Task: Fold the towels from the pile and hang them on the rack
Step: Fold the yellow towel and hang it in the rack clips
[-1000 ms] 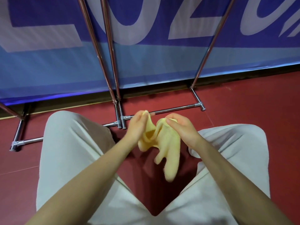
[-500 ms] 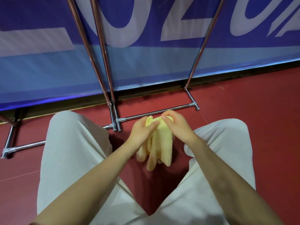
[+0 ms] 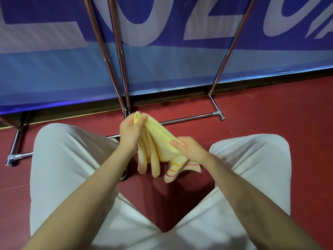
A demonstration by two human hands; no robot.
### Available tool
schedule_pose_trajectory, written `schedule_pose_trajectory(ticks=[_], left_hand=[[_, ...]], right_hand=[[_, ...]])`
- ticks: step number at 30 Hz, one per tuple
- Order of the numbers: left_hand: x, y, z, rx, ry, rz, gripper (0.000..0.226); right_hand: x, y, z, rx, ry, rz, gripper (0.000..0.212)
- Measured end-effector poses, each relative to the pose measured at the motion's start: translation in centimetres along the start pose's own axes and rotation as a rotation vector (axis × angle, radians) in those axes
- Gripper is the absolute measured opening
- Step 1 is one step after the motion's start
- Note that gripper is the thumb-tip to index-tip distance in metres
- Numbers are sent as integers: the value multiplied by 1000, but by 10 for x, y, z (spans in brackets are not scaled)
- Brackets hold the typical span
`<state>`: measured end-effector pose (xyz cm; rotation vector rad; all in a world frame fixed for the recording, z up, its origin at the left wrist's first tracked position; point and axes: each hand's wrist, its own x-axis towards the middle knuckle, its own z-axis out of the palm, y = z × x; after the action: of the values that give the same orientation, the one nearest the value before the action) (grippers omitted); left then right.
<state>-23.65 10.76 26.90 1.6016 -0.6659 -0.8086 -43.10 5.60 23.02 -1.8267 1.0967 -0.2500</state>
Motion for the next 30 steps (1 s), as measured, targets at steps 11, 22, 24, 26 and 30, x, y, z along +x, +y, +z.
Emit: schedule_pose_trajectory(ticks=[11,22,24,26,30], left_hand=[[35,0,-41,-356,447,-326,18],[45,-10,-31,-128,326,-366,30],[43,-8,-28,-4,283,-336,39],[40,-7,-23,40,248,-337,44],[33,-7,-10,141,161,-271,44]], right_hand=[[5,19,-5,186,58,145,38],[-1,-7,-34,861,261,95,25],[-3,-9,-31,822,320,87,26],[-2,-9,-27,768,354,78,25],[1,-12,-25,723,348,126,19]])
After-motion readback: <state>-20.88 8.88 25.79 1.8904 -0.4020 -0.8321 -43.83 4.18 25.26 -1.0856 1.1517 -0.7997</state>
